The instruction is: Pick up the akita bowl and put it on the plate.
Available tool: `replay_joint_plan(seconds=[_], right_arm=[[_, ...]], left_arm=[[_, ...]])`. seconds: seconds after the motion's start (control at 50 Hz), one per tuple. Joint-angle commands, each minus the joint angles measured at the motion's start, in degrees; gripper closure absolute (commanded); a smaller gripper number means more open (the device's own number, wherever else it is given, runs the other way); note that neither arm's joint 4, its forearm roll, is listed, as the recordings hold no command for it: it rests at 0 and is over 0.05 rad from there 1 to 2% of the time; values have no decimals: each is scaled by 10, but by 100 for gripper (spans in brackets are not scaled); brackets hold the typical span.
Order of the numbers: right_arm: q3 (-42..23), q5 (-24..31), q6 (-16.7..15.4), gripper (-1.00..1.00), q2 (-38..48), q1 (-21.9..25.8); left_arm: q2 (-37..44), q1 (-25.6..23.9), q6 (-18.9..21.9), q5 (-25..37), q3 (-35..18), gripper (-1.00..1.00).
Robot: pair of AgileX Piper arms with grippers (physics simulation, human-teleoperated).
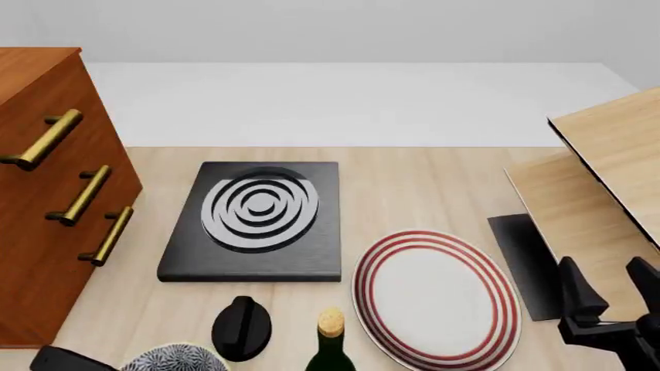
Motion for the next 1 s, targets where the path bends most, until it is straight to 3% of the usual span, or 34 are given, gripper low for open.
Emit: replay_joint_plan(seconds=[0.02, 0.12, 0.38, 0.58, 0.72, 1.0], right_arm=[[0, -7, -1, -100, 8, 0], [0, -5, -1, -100, 6, 0], [0, 5, -1, -100, -5, 1], [0, 15, 0, -100, -16, 2], [0, 22, 1, -100, -24, 2], [0, 22, 1, -100, -25, 0]], left_arm=[[-37, 5, 6, 33, -3, 100], [-65, 8, 11, 70, -25, 100], [-156, 26, 25, 215, -153, 100], [-164, 27, 27, 245, -213, 100], [-152, 34, 33, 258, -283, 100], [-78, 44, 36, 231, -408, 100]])
